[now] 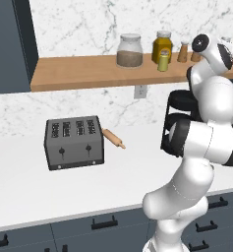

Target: Put the shaker and condiment bottle from the counter next to their counterparts in the cabinet.

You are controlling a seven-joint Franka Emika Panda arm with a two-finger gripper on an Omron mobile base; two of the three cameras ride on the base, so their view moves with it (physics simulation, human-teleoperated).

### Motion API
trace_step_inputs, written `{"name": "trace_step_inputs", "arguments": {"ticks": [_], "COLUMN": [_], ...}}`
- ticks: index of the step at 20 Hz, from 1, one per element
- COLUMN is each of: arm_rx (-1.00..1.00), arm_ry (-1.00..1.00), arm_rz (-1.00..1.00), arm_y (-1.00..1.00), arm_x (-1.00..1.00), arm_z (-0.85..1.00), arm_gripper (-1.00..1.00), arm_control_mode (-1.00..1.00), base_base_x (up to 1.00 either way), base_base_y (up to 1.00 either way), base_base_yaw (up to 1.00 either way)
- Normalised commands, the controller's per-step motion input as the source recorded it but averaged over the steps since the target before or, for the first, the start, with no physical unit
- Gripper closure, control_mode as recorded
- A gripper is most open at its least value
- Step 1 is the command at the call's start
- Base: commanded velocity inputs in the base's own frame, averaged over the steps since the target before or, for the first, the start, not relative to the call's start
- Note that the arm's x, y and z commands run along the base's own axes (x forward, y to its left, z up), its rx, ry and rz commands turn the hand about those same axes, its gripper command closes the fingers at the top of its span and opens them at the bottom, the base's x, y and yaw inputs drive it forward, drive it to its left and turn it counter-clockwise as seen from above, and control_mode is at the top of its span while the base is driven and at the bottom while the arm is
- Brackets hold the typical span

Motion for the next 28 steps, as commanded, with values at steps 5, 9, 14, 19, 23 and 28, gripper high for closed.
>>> {"name": "trace_step_inputs", "arguments": {"ticks": [5, 9, 14, 19, 23, 28], "arm_rx": [0.00, 0.00, -0.01, 0.00, 0.00, 0.00], "arm_ry": [0.00, 0.00, -0.11, -0.14, -0.05, 0.01], "arm_rz": [0.00, 0.00, 0.00, 0.00, 0.00, 0.01], "arm_y": [0.00, 0.00, 0.01, 0.16, 0.32, 0.48], "arm_x": [0.00, 0.00, -0.47, -0.88, -0.84, -0.47], "arm_z": [0.00, 0.00, -0.04, -0.23, -0.37, -0.39], "arm_gripper": [-1.00, -1.00, -1.00, -1.00, -1.00, -1.00], "arm_control_mode": [-1.00, -1.00, -1.00, -1.00, -1.00, -1.00], "base_base_x": [0.00, 0.00, 0.00, 0.00, 0.00, 0.00], "base_base_y": [0.00, 0.00, 0.00, 0.00, 0.00, 0.00], "base_base_yaw": [0.00, 0.00, 0.00, 0.00, 0.00, 0.00]}}
